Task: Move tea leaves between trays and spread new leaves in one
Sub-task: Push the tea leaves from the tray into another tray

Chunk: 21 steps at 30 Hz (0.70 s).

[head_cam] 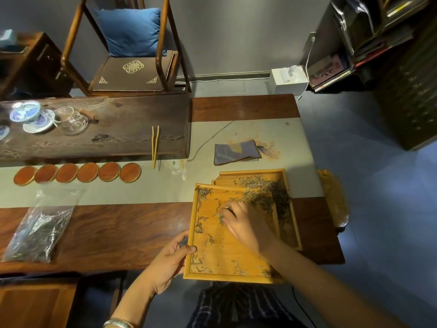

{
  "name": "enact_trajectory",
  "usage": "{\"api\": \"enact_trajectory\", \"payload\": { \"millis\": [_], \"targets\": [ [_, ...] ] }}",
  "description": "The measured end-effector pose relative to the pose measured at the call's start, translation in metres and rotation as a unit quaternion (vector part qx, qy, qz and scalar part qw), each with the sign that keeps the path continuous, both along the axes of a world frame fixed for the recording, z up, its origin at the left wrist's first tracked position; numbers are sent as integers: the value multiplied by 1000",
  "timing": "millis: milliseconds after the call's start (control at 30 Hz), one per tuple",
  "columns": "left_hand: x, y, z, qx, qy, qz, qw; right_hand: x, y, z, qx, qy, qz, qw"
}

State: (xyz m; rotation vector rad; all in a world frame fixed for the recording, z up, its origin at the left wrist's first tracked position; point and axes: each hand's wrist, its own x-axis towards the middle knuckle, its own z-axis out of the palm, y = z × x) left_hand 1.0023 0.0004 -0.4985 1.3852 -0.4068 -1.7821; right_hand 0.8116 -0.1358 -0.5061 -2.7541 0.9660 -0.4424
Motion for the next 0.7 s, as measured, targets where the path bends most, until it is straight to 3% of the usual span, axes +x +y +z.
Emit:
{"api": "enact_trajectory", "payload": {
  "millis": [267,567,700],
  "targets": [
    [7,5,0,3,-4,4,1000,-24,-30,-9,-20,96,-44,994],
    [9,7,2,-3,-12,10,1000,-51,-51,-5,59,76,-121,988],
    [9,6,1,-11,-24,4,1000,-58,-58,-2,99,25,-165,981]
  ]
}}
